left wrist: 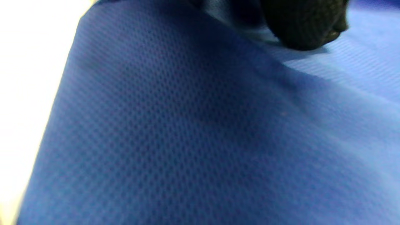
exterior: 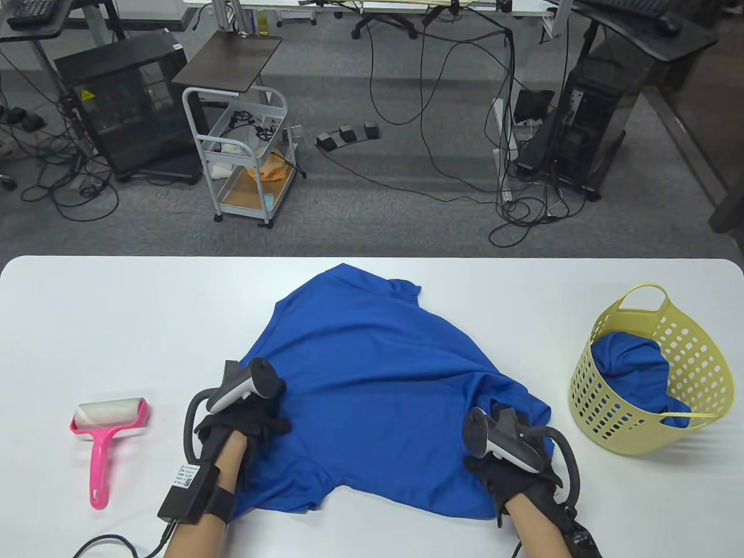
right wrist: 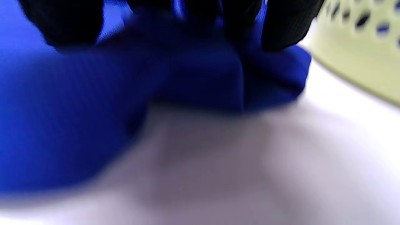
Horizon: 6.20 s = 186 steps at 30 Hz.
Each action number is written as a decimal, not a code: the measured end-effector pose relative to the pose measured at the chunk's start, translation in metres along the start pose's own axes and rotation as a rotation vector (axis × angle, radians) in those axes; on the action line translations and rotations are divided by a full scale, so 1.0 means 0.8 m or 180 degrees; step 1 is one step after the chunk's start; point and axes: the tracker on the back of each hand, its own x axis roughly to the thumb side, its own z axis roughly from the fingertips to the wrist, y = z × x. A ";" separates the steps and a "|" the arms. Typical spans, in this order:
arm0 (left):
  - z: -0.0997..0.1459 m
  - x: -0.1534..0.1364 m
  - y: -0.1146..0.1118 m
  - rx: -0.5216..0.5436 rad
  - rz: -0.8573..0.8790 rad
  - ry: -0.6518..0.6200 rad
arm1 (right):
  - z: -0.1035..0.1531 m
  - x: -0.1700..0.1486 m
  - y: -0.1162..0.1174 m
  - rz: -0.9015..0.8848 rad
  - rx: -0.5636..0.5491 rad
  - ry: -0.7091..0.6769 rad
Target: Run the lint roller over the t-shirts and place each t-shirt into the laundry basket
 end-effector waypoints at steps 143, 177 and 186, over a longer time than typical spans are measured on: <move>0.038 -0.015 -0.046 -0.0139 -0.0151 -0.0154 | -0.005 -0.009 -0.098 -0.0722 -0.0814 0.0345; 0.039 -0.019 -0.047 -0.0146 -0.0082 -0.0135 | 0.043 -0.015 -0.028 -0.0380 -0.0685 0.0719; 0.044 -0.035 -0.034 -0.0114 0.0120 -0.0297 | 0.017 0.024 0.011 -0.0532 -0.0079 0.0355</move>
